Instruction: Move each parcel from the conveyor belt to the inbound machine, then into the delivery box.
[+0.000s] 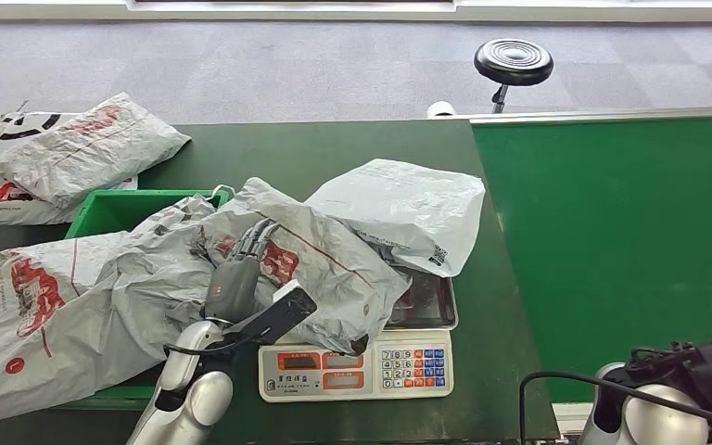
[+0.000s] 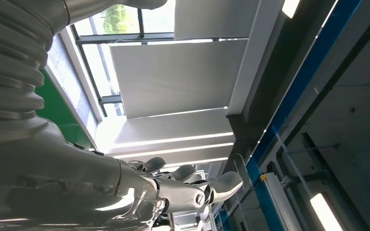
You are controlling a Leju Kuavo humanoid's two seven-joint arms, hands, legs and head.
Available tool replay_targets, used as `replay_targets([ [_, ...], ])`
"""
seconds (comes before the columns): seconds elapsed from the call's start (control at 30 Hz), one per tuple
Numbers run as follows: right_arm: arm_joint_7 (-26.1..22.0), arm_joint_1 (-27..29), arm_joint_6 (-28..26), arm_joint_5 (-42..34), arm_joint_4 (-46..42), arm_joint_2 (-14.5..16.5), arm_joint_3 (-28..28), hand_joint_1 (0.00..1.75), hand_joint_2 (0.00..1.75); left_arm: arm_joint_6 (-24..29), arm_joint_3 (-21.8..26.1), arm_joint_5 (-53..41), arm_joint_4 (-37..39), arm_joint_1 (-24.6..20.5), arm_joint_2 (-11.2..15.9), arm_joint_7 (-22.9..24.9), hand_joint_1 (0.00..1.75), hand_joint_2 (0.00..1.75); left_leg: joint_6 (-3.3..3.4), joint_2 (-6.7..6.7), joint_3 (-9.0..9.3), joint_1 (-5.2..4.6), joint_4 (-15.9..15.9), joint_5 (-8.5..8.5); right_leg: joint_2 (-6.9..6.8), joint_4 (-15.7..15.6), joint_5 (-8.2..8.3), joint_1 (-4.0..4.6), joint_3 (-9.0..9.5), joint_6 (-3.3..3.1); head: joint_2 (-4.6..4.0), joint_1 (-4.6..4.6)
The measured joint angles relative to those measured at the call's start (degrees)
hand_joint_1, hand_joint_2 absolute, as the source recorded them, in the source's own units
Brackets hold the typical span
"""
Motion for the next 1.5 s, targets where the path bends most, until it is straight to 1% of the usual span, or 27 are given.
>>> replay_targets([
  [0.07, 0.02, 0.0, -0.01, 0.02, 0.02, 0.0, 0.0, 0.0, 1.75, -0.01, -0.01, 0.0, 0.38, -0.01, 0.22, 0.08, 0.0, 1.75, 0.0, 0.0, 0.0, 0.0, 0.0, 0.0, 0.0, 0.0, 0.0, 0.0, 0.0, 0.0, 0.0, -0.01],
  [0.2, -0.38, 0.0, 0.0, -0.22, 0.19, 0.0, 0.0, 0.0, 1.75, -1.13, -0.02, -0.66, 0.84, 0.15, 0.58, 0.87, 1.75, 1.75, 0.0, -0.01, -0.01, 0.0, 0.0, 0.0, 0.0, 0.01, 0.0, 0.0, 0.02, 0.0, 0.0, 0.0],
  [0.33, -1.01, -0.01, 0.02, -0.89, 1.05, 0.0, 0.07, 0.0, 1.75, -4.91, -0.02, -2.64, -0.24, 2.14, 1.28, 2.34, 1.75, 1.75, -0.03, 0.0, -0.01, 0.0, 0.0, -0.02, 0.01, 0.01, -0.02, 0.01, 0.01, -0.01, 0.0, -0.02],
  [0.53, -1.86, 0.18, 0.07, -2.28, 2.49, 0.0, 0.52, 0.0, 1.75, -9.17, -0.02, -5.19, -2.79, 4.6, 2.43, 3.13, 1.75, 1.75, -0.03, -0.03, 0.0, 0.0, -0.01, -0.03, -0.03, 0.02, -0.05, 0.01, 0.05, -0.01, 0.0, -0.02],
  [0.63, -1.95, 0.24, 0.07, -2.61, 2.98, 0.0, 0.8, 0.0, 1.75, -9.4, -0.01, -5.45, -3.61, 5.19, 2.73, 2.8, 1.75, 1.75, -0.03, -0.03, 0.02, 0.0, -0.01, -0.03, -0.03, 0.02, -0.05, 0.01, 0.06, -0.01, 0.0, -0.01],
  [0.73, -1.95, 0.5, 0.07, -2.79, 3.24, 0.0, 0.94, 0.0, 1.75, -7.8, 0.04, -4.68, -4.21, 5.64, 2.79, 2.1, 1.75, 1.75, -0.03, -0.03, 0.03, 0.0, -0.01, -0.03, -0.02, 0.02, -0.04, 0.01, 0.06, -0.01, 0.0, -0.01],
  [0.87, -1.93, 1.19, 0.07, -2.99, 3.33, 0.0, 1.03, 0.0, 1.75, -3.74, 0.38, -2.57, -4.57, 5.89, 2.81, 0.77, 1.75, 1.75, -0.03, -0.04, 0.02, 0.0, -0.01, -0.03, -0.02, 0.02, -0.04, 0.01, 0.05, -0.01, 0.0, -0.01],
  [0.93, -1.89, 1.47, 0.07, -3.08, 3.32, -0.01, 1.08, 0.0, 1.75, 0.23, 0.89, -0.94, -4.77, 6.03, 2.77, -0.53, 1.75, 1.75, -0.03, -0.03, 0.02, 0.0, -0.01, -0.03, -0.02, 0.02, -0.04, 0.01, 0.04, -0.01, 0.0, 0.0],
  [1.03, -1.9, 1.62, 0.07, -3.12, 3.31, -0.02, 1.12, 0.0, 1.75, 11.51, 2.68, 2.94, -5.89, 6.37, 2.17, -4.5, 1.75, 1.75, -0.03, -0.01, 0.01, 0.0, -0.01, -0.03, 0.0, 0.02, -0.04, 0.03, 0.01, -0.02, 0.0, -0.01],
  [1.13, -1.95, 1.62, 0.07, -3.37, 3.31, -0.02, 1.14, 0.0, 1.75, 23.01, 5.41, 8.23, -8.17, 6.52, 1.34, -9.89, 1.75, 1.75, -0.03, -0.01, 0.01, 0.01, -0.01, -0.03, 0.0, 0.03, -0.04, 0.05, 0.02, -0.02, 0.0, -0.01],
  [1.2, -1.96, 1.6, 0.07, -3.61, 3.31, -0.02, 1.19, 0.0, 1.75, 28.08, 7.86, 12.41, -10.53, 6.62, 0.57, -14.72, 1.75, 1.75, -0.03, -0.01, 0.0, 0.02, -0.01, -0.03, 0.0, 0.03, -0.04, 0.05, 0.02, -0.02, 0.0, -0.01],
  [1.27, -1.97, 1.58, 0.07, -3.91, 3.31, -0.02, 1.27, 0.0, 1.75, 29.82, 11.09, 16.26, -13.09, 6.56, -0.84, -20.18, 1.75, 1.75, -0.03, -0.01, 0.0, 0.03, -0.01, -0.03, -0.01, 0.03, -0.04, 0.05, 0.02, -0.02, 0.0, -0.01],
  [1.33, -1.97, 1.57, 0.07, -4.14, 3.31, -0.02, 1.31, 0.0, 1.75, 30.11, 14.26, 18.96, -15.16, 6.39, -2.42, -24.59, 1.75, 1.75, -0.03, -0.01, 0.01, 0.03, -0.01, -0.03, -0.01, 0.03, -0.04, 0.04, 0.03, -0.01, 0.0, -0.01],
  [1.4, -1.97, 1.57, 0.07, -4.23, 3.32, -0.02, 1.31, 0.0, 1.75, 30.19, 16.61, 20.03, -16.6, 6.18, -3.63, -26.61, 1.75, 1.75, -0.03, -0.01, 0.01, 0.03, -0.01, -0.02, -0.01, 0.03, -0.04, 0.03, 0.03, -0.01, 0.0, -0.01],
  [1.5, -1.97, 1.56, 0.07, -4.25, 3.31, -0.02, 1.33, 0.0, 1.75, 30.19, 18.92, 20.23, -17.96, 6.01, -4.82, -27.19, 1.75, 1.75, -0.03, -0.01, 0.01, 0.03, -0.01, -0.02, -0.01, 0.03, -0.04, 0.03, 0.04, -0.01, 0.0, 0.0],
])
